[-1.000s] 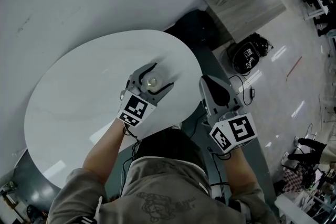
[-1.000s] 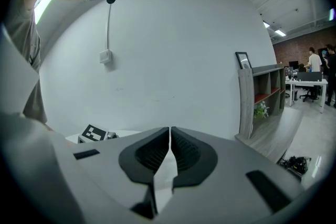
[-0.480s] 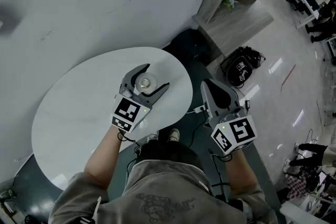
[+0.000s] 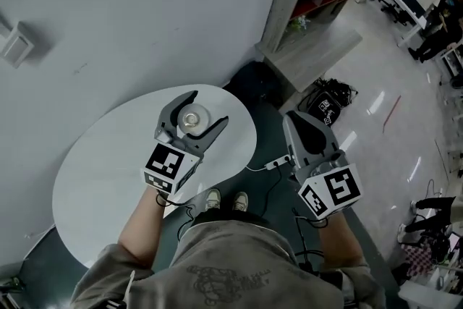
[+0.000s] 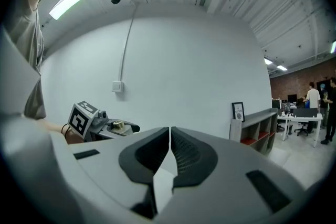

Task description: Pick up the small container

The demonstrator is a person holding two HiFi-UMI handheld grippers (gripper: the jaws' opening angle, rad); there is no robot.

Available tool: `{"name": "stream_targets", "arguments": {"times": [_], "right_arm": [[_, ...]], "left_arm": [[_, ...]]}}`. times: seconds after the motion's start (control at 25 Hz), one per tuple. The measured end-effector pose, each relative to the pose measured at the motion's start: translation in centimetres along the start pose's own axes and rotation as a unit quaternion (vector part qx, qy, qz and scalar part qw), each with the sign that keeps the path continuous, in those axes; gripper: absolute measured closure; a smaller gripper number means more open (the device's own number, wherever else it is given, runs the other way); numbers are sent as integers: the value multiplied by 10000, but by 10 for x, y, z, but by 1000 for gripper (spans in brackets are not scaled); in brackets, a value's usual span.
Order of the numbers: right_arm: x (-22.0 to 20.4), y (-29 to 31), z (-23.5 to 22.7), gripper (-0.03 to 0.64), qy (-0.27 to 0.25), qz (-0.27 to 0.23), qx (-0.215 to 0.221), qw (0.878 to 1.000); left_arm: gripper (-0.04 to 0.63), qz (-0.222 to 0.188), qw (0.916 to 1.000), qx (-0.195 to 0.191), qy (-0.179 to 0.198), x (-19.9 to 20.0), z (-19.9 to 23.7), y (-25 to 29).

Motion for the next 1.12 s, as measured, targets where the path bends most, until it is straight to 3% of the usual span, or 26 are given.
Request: {"name": "stream_targets", "arguments": {"times": [0.44, 0.76, 1.12], "right_arm": [[24, -50, 23, 584, -184, -181, -97, 9996], [12, -64, 30, 584, 128, -90, -69, 9999], [12, -65, 33, 584, 36, -105, -193, 9998]], "left_arm": [[247, -434, 9987, -19, 258, 51, -23, -43], [247, -265, 9995, -56, 146, 43, -37, -67], [247, -113, 9997, -78, 185, 32, -36, -68]]}}
Point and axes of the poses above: the fingertips, and each gripper's own axes: y forward along the fingers, z to its left, x out of its top, the point moved 8 cm from there along -y, backward along the fingers, and after that the axes turned 3 degrees about x, right-handed, at the moved point
